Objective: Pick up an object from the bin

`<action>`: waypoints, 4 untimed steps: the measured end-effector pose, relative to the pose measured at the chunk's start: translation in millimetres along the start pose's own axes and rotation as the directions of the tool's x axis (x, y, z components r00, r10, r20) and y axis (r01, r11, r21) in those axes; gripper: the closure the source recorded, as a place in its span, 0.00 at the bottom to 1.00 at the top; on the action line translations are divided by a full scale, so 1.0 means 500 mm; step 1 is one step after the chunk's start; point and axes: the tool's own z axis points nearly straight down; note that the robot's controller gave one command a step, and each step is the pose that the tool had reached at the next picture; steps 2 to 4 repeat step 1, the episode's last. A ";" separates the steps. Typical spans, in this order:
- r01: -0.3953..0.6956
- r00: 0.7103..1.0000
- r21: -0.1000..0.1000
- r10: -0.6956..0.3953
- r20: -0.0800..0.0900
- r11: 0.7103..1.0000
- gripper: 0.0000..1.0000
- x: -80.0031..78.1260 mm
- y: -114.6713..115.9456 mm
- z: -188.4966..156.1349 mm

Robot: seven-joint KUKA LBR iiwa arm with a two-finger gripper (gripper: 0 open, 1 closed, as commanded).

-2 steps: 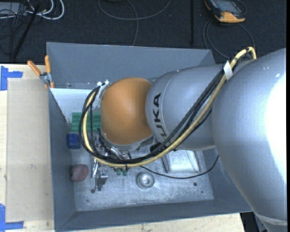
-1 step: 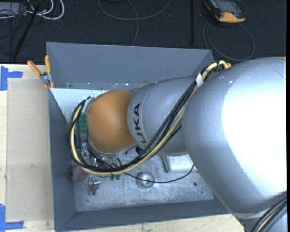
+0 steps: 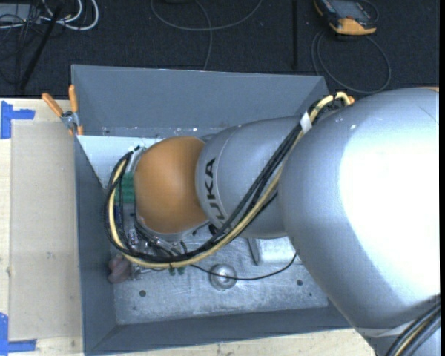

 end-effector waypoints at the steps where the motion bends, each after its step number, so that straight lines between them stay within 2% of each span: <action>1: 0.112 0.994 0.000 -0.112 0.011 0.994 1.00 -0.011 -0.035 -0.265; 4: 0.112 0.994 0.000 -0.112 0.011 0.994 1.00 -0.011 -0.035 -0.265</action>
Offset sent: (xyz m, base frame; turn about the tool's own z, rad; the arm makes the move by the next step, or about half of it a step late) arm 0.0078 -0.0160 0.1280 -0.1129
